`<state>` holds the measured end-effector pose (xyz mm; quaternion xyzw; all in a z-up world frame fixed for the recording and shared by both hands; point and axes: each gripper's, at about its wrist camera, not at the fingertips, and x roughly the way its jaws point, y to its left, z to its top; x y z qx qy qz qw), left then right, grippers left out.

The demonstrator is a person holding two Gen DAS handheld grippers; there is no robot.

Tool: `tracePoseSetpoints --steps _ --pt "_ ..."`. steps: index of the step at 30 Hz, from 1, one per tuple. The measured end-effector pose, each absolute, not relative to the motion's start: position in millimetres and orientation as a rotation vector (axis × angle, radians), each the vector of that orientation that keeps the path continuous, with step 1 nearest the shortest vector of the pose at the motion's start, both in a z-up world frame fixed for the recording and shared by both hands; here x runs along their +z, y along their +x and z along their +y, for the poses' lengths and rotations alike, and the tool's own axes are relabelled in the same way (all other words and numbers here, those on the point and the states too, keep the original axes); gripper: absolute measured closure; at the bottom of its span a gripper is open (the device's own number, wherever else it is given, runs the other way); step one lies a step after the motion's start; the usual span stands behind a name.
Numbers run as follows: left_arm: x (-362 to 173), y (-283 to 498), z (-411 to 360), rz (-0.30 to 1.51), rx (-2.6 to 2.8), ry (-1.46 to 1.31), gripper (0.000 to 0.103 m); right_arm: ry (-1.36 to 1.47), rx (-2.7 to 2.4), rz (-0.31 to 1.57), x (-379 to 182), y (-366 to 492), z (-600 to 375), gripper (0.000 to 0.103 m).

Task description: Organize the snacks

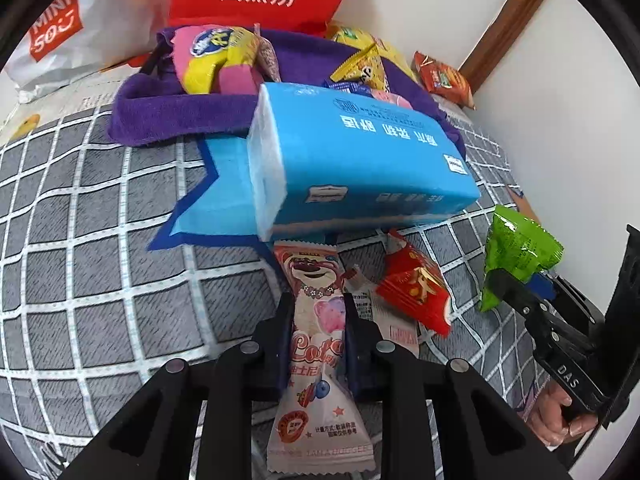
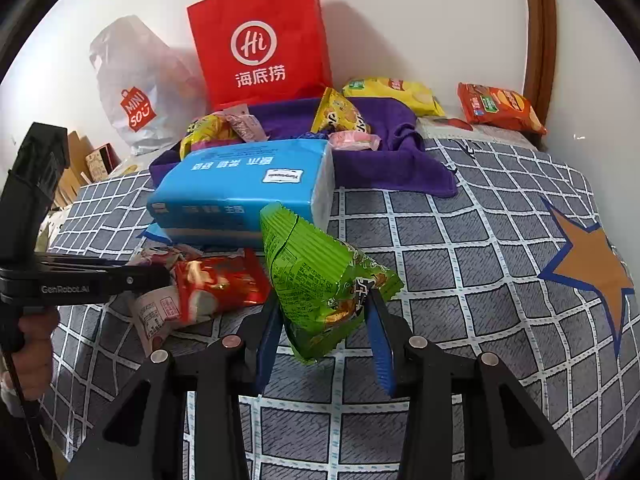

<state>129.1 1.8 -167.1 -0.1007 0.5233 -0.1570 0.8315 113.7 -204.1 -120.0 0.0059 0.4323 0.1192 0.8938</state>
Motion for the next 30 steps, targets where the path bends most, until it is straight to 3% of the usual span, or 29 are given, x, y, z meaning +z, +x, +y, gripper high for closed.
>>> tracePoseSetpoints --steps 13,15,17,18,19,22,24,30 --pt "-156.5 88.4 82.5 1.020 -0.096 -0.160 0.080 -0.003 0.236 0.966 -109.3 97.6 -203.5 0.063" --pt "-162.8 89.9 84.2 1.007 -0.102 -0.183 0.075 -0.011 0.239 0.990 -117.5 103.9 -199.9 0.062" --pt "-167.5 91.5 87.3 0.999 -0.083 -0.189 0.062 -0.021 0.234 1.001 -127.4 110.0 -195.2 0.061" --pt "-166.8 90.8 87.3 0.983 -0.081 -0.189 0.055 -0.020 0.244 1.015 -132.7 113.2 -193.4 0.057" --pt "-167.1 90.0 87.1 0.976 -0.069 -0.185 0.055 -0.018 0.250 1.020 -134.8 114.0 -193.3 0.054" --pt "-169.1 88.8 84.4 0.948 -0.023 -0.130 0.064 -0.020 0.251 1.000 -133.7 112.1 -195.2 0.043" --pt "-170.1 88.6 83.6 0.930 0.007 -0.085 0.077 -0.027 0.253 0.970 -128.8 109.4 -197.9 0.036" --pt "-171.4 83.5 86.5 0.891 0.016 -0.094 0.078 -0.046 0.288 0.901 -127.6 117.4 -193.7 0.035"
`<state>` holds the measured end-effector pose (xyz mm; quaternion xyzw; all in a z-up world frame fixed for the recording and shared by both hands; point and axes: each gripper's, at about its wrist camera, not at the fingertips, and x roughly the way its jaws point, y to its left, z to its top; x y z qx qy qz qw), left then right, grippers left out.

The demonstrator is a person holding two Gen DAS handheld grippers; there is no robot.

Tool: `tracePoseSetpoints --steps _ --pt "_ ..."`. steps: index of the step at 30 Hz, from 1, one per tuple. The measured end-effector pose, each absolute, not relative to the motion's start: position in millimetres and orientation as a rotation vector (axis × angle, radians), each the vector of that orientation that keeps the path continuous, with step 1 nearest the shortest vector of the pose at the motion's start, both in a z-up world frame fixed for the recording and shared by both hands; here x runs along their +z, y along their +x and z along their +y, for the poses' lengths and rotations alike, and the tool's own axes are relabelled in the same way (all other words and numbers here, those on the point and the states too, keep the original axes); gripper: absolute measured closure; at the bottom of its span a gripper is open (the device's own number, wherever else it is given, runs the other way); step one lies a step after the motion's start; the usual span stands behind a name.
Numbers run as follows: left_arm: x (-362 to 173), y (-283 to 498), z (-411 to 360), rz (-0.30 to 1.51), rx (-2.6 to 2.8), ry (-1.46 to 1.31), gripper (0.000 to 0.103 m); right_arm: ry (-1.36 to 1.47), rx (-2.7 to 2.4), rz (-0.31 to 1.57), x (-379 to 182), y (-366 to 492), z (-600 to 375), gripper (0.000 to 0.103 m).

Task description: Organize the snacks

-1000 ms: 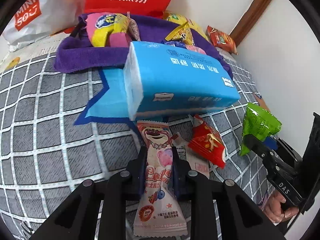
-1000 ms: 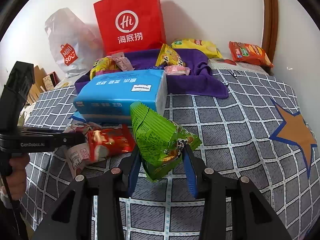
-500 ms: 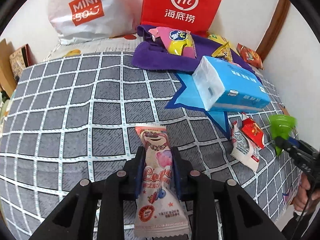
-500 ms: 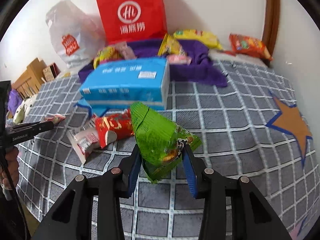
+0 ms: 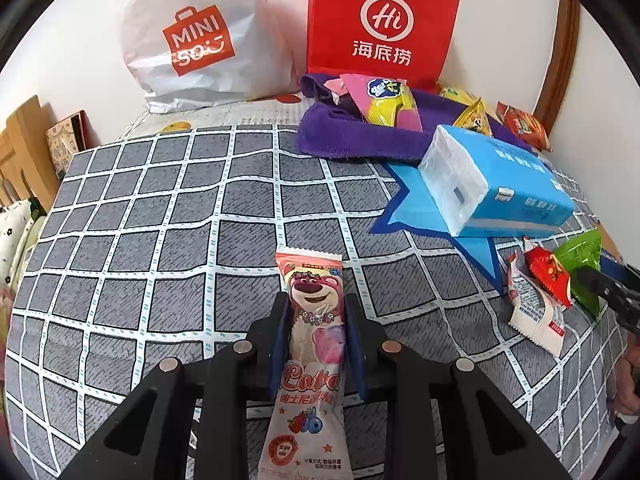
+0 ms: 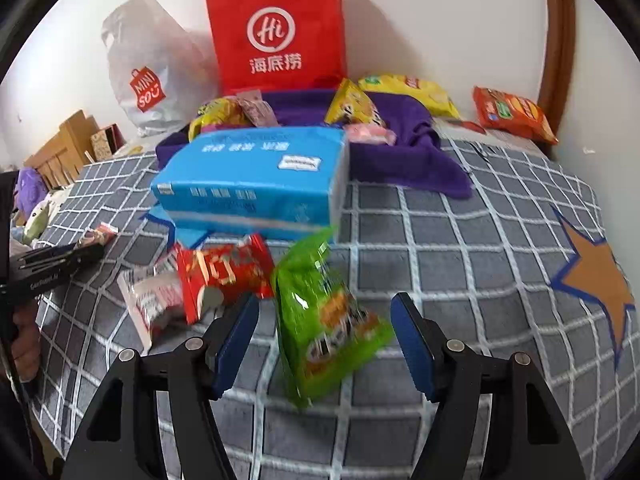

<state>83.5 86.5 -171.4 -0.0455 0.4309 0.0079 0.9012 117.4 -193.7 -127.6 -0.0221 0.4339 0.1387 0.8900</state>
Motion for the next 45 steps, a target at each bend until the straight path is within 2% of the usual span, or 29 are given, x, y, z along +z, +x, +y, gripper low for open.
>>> tracePoseSetpoints --steps 2,3,6,9,20,22,24,29,34,39,45 --pt "-170.9 83.2 86.6 0.890 0.016 -0.096 0.078 -0.041 0.308 0.911 -136.0 126.1 -190.7 0.037" --pt "-171.2 83.7 86.6 0.891 0.015 -0.097 0.078 -0.045 0.307 0.929 -141.9 130.4 -188.9 0.042" --pt "-171.1 83.0 87.0 0.891 0.014 -0.106 0.078 -0.068 0.274 0.952 -149.7 136.7 -185.4 0.049" --pt "-170.6 83.3 86.4 0.892 0.009 -0.103 0.075 -0.086 0.282 0.952 -150.5 135.8 -181.4 0.049" --pt "-171.3 82.5 96.8 0.882 -0.029 -0.190 0.074 -0.101 0.280 0.955 -152.0 134.0 -180.0 0.049" --pt "-171.2 83.0 93.3 0.886 -0.030 -0.168 0.070 -0.105 0.281 0.955 -152.0 134.2 -179.9 0.049" --pt "-171.0 84.0 86.7 0.892 -0.037 -0.131 0.061 -0.104 0.285 0.955 -152.1 134.3 -180.5 0.048" --pt "-172.1 85.8 72.1 0.907 -0.007 -0.030 0.057 -0.100 0.295 0.956 -152.5 134.3 -180.3 0.047" --pt "-171.7 84.9 77.5 0.903 -0.007 -0.050 0.061 -0.106 0.305 0.954 -152.7 132.9 -178.2 0.045" --pt "-171.3 83.8 82.1 0.897 0.009 -0.070 0.077 -0.103 0.299 0.952 -152.4 132.4 -178.4 0.048" --pt "-170.9 83.5 83.0 0.895 0.008 -0.072 0.082 -0.076 0.299 0.950 -152.3 133.4 -183.3 0.052"
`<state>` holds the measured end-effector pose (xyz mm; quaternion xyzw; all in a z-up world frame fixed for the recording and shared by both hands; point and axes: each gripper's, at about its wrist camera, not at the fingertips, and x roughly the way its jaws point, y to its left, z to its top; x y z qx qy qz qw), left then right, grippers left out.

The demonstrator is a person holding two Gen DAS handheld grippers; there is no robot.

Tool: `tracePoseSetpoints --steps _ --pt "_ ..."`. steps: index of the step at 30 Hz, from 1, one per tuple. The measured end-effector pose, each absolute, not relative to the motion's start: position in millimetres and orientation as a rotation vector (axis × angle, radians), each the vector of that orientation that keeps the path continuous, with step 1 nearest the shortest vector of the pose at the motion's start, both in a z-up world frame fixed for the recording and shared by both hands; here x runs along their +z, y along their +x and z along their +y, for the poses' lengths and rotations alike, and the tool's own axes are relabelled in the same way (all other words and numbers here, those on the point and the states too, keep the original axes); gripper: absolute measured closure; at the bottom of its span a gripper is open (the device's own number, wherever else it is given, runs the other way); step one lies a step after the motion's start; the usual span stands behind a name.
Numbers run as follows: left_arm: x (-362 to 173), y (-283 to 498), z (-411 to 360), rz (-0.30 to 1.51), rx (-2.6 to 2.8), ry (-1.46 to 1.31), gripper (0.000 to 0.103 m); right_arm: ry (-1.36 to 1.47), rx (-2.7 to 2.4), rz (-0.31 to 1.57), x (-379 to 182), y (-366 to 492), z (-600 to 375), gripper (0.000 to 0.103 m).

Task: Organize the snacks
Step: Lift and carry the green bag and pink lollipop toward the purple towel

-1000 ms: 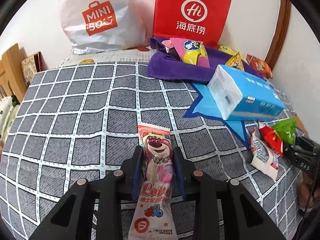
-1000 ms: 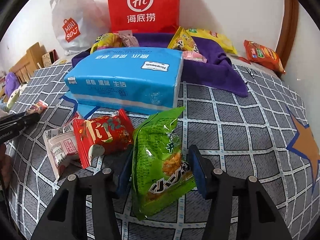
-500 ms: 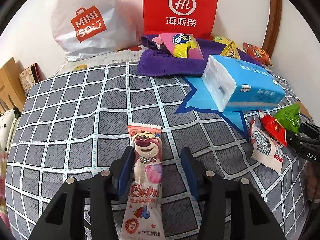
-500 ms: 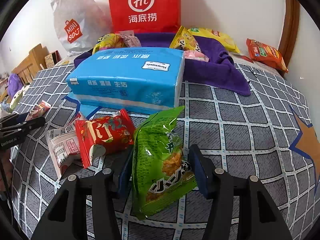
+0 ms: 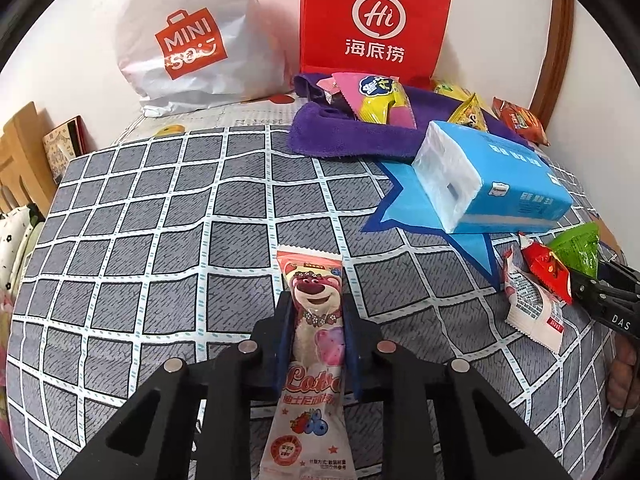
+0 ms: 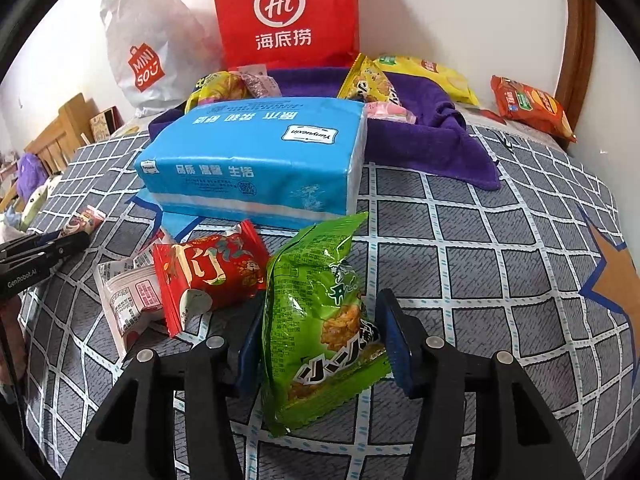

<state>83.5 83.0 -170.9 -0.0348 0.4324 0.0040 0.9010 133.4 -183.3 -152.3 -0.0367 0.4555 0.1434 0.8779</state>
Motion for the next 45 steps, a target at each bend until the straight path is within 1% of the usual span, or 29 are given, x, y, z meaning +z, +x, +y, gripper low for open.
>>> tracePoseSetpoints --steps 7,12,17,20,27,37,45 --pt "-169.9 81.0 78.7 0.906 0.077 -0.011 0.082 -0.047 0.296 0.948 -151.6 134.6 -187.4 0.055" --pt "-162.2 73.6 90.9 0.931 0.063 -0.078 0.082 -0.048 0.297 0.948 -144.2 125.7 -186.0 0.056" --pt "-141.6 66.8 94.8 0.911 0.045 -0.104 0.082 -0.029 0.318 0.910 -123.9 113.2 -189.3 0.056" --pt "-126.2 64.3 89.4 0.875 0.075 -0.055 0.082 -0.037 0.323 0.881 -108.6 110.7 -192.3 0.056" --pt "-88.1 73.4 78.5 0.825 0.021 -0.053 0.082 -0.044 0.302 0.801 -62.4 117.9 -193.9 0.056" --pt "-54.3 100.8 71.7 0.822 -0.010 -0.089 0.082 -0.003 0.319 0.751 -7.9 162.4 -170.7 0.056" --pt "-43.2 131.0 85.4 0.841 0.015 -0.117 0.082 0.005 0.292 0.750 8.0 221.9 -150.0 0.056"
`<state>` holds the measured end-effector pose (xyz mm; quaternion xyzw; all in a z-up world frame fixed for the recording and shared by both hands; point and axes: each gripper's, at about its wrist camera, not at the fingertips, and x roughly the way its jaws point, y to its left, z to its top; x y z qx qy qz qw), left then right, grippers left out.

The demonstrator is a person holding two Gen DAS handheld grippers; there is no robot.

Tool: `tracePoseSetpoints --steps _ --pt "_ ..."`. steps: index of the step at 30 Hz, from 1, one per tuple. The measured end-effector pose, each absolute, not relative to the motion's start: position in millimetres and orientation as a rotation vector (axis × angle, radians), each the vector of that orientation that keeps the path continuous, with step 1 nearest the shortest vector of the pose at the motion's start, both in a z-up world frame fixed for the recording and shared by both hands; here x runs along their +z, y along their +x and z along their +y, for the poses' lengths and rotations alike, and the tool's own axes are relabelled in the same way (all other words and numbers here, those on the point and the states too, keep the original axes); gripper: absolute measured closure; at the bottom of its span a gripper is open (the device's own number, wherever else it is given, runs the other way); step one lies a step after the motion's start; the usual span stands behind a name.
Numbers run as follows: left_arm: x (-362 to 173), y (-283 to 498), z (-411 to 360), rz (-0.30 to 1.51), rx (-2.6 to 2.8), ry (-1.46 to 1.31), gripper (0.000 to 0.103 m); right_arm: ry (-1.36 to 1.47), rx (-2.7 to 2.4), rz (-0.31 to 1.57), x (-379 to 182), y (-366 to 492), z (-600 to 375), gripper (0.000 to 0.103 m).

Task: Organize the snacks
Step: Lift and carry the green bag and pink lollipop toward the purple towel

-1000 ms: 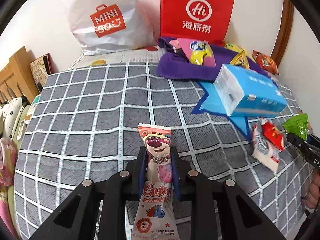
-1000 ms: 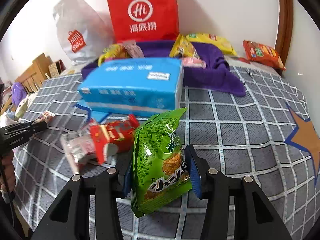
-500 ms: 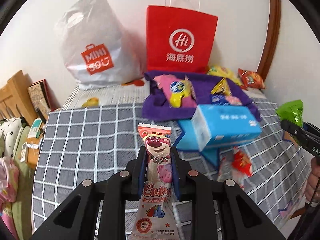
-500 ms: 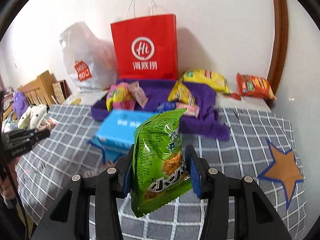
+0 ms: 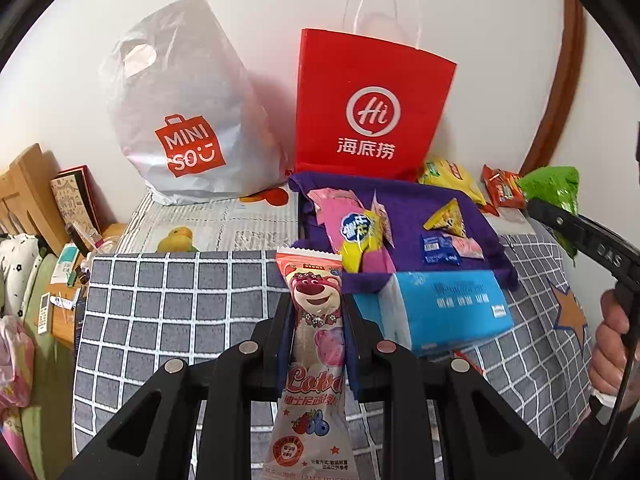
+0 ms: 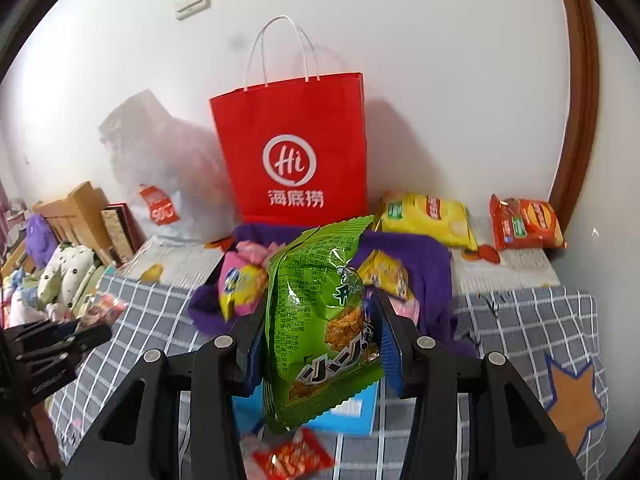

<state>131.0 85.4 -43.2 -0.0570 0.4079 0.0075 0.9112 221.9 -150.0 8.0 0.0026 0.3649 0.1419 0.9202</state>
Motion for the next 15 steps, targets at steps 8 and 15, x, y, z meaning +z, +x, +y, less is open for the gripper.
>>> tracePoseSetpoints --steps 8,15 --pt "-44.4 167.4 97.8 0.877 0.030 -0.139 0.082 0.024 0.271 0.820 -13.7 289.7 -143.1 0.056" --pt "-53.6 208.5 90.4 0.907 -0.035 -0.184 0.082 -0.009 0.252 0.949 -65.0 328.6 -141.7 0.056"
